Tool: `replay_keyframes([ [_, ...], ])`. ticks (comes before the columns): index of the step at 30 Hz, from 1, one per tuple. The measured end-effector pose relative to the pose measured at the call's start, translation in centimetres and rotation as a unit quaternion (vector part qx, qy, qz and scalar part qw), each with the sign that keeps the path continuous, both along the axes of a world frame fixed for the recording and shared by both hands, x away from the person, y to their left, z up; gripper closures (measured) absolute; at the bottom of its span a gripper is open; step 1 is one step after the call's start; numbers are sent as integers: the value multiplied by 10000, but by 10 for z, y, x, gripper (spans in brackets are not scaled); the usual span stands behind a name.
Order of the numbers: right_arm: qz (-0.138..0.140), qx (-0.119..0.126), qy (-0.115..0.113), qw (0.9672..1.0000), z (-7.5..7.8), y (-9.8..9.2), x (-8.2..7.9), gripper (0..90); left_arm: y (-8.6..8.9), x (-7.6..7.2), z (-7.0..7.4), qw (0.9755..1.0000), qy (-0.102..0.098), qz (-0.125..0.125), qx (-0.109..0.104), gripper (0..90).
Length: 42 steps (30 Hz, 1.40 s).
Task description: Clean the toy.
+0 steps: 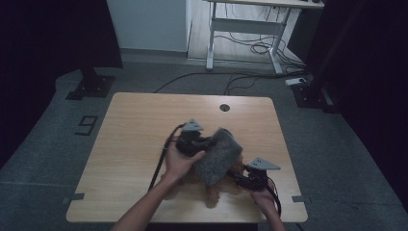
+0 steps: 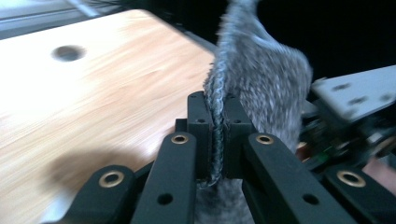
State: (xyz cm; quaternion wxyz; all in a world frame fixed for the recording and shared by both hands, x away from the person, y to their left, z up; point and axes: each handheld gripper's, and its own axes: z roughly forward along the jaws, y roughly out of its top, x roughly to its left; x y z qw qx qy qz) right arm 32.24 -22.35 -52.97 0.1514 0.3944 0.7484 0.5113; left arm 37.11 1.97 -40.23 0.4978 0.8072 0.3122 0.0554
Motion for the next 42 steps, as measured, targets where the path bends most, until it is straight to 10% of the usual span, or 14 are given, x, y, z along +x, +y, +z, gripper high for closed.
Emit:
replay_keyframes([
  [3, 5, 6, 8, 10000, 0, 0, 0, 473, -38, 2, -5, 9997, 41, -233, 96, 843],
  [7, -28, -18, -37, 10000, 0, 1, -1, 473, -72, 18, -34, 9958, 226, -49, 886, 843],
  [13, -41, -55, -4, 10000, -2, 1, 0, 471, -65, 31, -52, 9940, 498, 99, 970, 843],
  [19, -99, -96, 19, 9999, -1, 2, -1, 472, -36, 37, -53, 9824, 298, 537, 1763, 843],
  [26, -104, -127, -12, 9999, 0, 4, -1, 472, 13, 35, -49, 9798, 265, 849, 1789, 842],
  [42, -149, -20, 61, 9999, -1, 1, 0, 472, 140, 21, -89, 9794, 942, 1488, 989, 844],
])
